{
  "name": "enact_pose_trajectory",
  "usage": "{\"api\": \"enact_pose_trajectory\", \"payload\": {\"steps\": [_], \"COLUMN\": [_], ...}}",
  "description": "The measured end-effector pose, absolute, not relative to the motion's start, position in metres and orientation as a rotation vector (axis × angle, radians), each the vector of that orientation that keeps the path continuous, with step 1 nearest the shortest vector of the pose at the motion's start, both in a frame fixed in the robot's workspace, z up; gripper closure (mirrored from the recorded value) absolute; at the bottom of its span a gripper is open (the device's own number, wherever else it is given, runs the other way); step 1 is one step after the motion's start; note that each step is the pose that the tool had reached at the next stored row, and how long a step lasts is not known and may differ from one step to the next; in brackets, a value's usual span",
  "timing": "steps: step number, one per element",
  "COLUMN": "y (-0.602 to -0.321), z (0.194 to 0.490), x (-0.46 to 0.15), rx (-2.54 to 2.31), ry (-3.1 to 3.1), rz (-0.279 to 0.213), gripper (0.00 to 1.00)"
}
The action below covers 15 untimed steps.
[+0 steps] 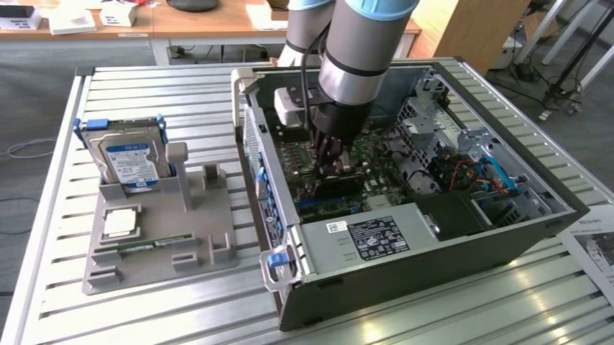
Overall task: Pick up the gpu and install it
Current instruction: 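Press down on the gpu until it lock into place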
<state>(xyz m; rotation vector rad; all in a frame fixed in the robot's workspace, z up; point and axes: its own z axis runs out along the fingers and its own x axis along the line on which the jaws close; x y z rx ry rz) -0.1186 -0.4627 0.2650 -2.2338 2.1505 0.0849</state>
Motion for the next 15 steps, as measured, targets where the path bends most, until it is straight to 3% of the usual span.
{"api": "enact_pose_trajectory", "payload": {"steps": [15], "y": [-0.4639], "z": [0.2638], "x": [-0.1194], "rx": [-2.233], "ry": [2.150], "rz": [0.085], "gripper": [0.89]}}
